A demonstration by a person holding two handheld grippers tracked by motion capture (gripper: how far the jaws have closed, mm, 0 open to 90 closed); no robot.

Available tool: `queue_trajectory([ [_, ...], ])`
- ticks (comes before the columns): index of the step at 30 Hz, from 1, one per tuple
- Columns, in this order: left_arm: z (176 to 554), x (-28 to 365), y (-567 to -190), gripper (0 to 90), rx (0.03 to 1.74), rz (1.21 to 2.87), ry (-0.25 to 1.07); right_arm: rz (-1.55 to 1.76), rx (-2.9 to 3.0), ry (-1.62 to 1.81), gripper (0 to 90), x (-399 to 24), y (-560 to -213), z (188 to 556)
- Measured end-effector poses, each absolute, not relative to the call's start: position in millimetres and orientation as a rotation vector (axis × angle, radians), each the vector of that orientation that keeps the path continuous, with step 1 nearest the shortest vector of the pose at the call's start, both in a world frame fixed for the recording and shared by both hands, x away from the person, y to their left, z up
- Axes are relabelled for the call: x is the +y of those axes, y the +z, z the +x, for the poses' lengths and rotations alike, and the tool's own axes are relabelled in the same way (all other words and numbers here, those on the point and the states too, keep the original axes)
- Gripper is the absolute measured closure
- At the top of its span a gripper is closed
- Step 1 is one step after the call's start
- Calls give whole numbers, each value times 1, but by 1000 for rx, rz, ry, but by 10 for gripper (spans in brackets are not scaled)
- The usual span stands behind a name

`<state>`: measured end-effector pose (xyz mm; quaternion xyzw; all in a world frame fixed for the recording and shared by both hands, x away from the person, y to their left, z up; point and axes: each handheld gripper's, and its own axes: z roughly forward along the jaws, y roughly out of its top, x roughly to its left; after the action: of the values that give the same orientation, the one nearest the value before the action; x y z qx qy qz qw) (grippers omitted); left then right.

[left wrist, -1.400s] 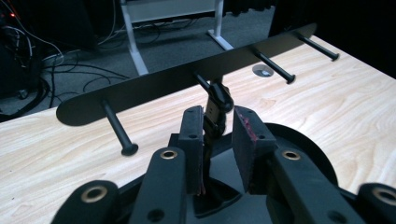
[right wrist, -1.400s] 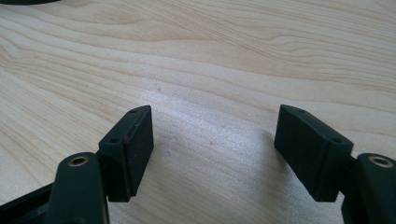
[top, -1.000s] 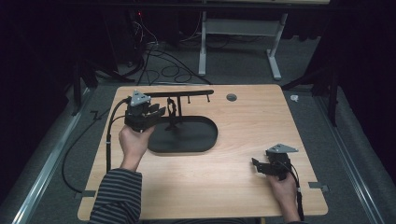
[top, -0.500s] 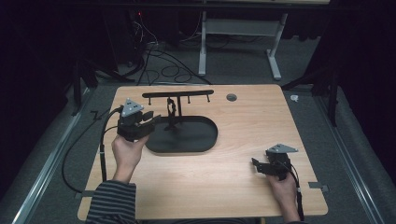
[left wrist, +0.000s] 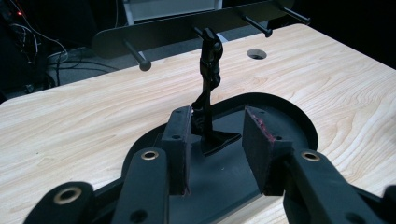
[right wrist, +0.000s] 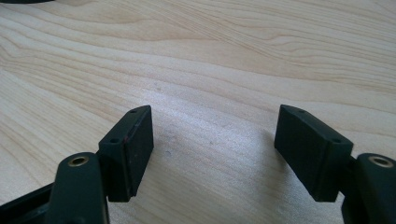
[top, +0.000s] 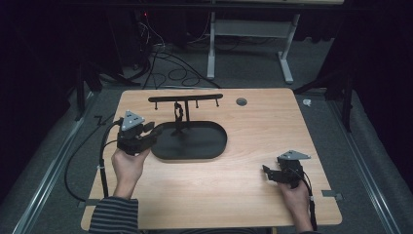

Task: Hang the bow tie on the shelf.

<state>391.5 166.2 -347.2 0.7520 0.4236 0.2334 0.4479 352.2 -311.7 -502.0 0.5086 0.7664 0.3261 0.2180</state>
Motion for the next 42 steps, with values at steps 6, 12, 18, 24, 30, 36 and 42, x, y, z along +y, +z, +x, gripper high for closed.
queue_trajectory([
  [6,386,170,-349,625,1052,1849,570,1409,2122,904,294,-312,-502,352],
  [12,381,175,-353,619,1063,1835,562,1409,2122,903,293,-312,-502,352],
  [18,376,180,-356,618,1075,1824,552,1408,2122,901,293,-312,-502,352],
  [24,371,184,-361,618,1085,1806,544,1408,2123,900,294,-312,-502,352],
  [30,366,189,-365,616,1102,1795,541,1408,2122,901,294,-312,-502,352],
  [36,363,193,-370,614,1115,1787,532,1409,2123,900,294,-311,-502,352],
  [42,359,197,-375,612,1131,1779,527,1406,2124,899,294,-311,-502,352],
])
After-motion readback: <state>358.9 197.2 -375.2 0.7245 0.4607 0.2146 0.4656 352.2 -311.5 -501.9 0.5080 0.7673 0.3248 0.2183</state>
